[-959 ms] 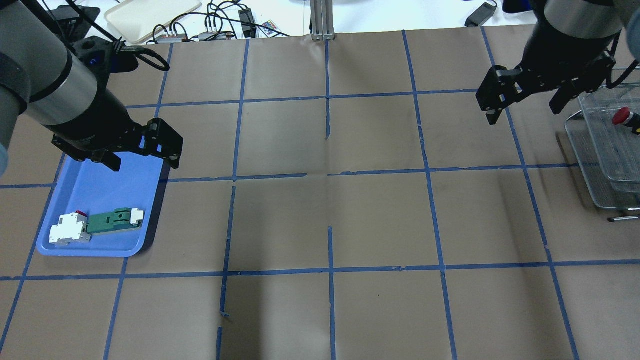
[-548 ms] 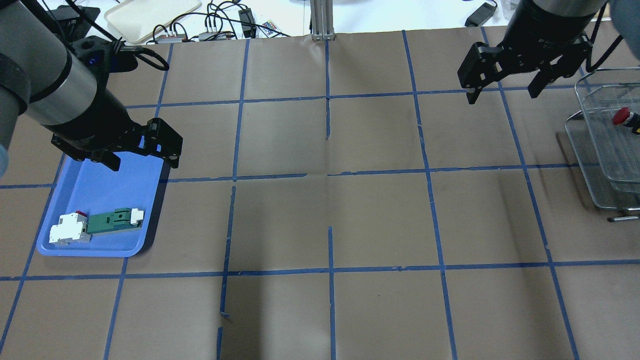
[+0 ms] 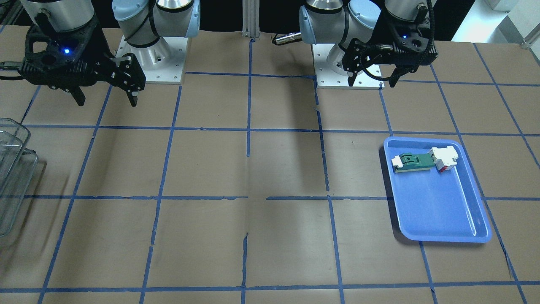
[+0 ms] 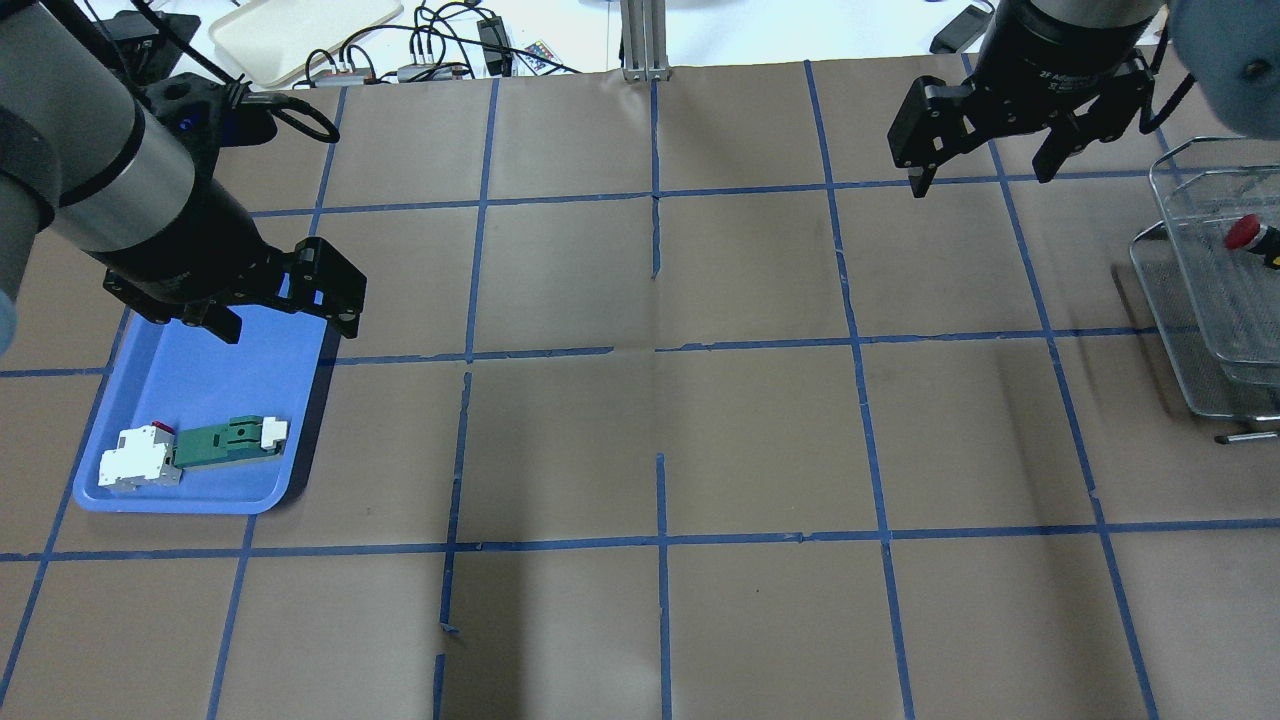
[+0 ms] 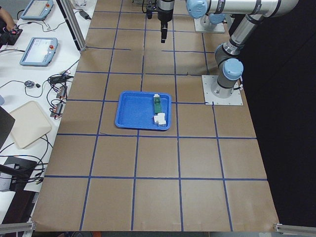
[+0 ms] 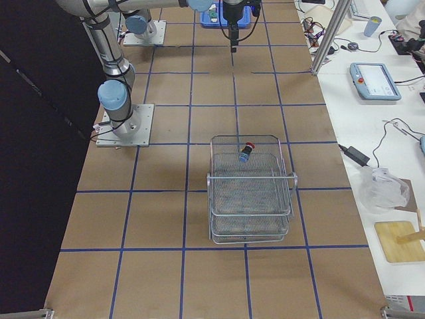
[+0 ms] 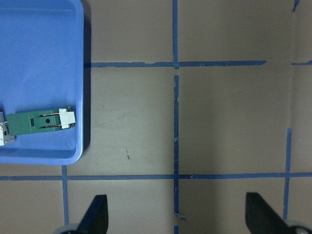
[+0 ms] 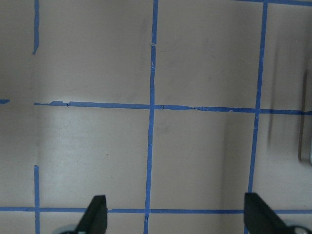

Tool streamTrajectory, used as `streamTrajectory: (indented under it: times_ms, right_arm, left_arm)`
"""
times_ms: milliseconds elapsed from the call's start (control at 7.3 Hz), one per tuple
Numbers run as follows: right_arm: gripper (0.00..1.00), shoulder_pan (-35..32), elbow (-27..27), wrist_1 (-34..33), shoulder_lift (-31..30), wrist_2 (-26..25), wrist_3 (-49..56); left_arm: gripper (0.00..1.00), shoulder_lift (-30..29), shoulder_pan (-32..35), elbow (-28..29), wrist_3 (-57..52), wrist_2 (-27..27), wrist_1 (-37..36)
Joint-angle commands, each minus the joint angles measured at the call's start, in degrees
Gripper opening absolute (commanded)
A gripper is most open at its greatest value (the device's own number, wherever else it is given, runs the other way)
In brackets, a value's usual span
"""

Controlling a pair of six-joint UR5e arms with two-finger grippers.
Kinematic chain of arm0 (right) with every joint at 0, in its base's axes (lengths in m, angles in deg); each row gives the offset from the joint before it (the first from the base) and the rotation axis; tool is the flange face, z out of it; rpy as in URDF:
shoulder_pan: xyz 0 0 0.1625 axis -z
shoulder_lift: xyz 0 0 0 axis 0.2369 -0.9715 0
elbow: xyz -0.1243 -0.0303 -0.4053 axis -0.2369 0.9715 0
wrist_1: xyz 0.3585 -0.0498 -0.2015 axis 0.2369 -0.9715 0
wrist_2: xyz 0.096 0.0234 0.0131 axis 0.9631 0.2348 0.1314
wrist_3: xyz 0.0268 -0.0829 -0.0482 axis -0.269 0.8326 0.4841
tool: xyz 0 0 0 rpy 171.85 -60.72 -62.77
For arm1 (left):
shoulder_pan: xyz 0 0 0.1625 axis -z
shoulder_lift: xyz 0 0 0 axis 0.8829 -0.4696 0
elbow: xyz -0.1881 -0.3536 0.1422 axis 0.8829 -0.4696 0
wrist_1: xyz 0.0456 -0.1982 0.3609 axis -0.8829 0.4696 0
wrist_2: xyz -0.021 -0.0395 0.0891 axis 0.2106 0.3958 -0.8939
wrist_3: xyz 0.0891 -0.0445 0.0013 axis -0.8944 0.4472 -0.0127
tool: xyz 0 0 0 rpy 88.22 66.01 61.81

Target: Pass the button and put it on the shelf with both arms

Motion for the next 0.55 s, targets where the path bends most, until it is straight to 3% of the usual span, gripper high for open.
streamTrajectory:
  times_ms: [0,411]
  right_arm:
    - [1.00,0.5,0.0,-0.2,0.7,0.4,0.7]
    - [1.00,0.5,-0.8,-2.3,0.2,0.4,0.5]
  left_arm:
    - [1.00,0.1,0.0,0.1,0.0,-0.1,0.1]
    - [1.00,0.5,0.0,0.1,0.0,-0.1,0.3]
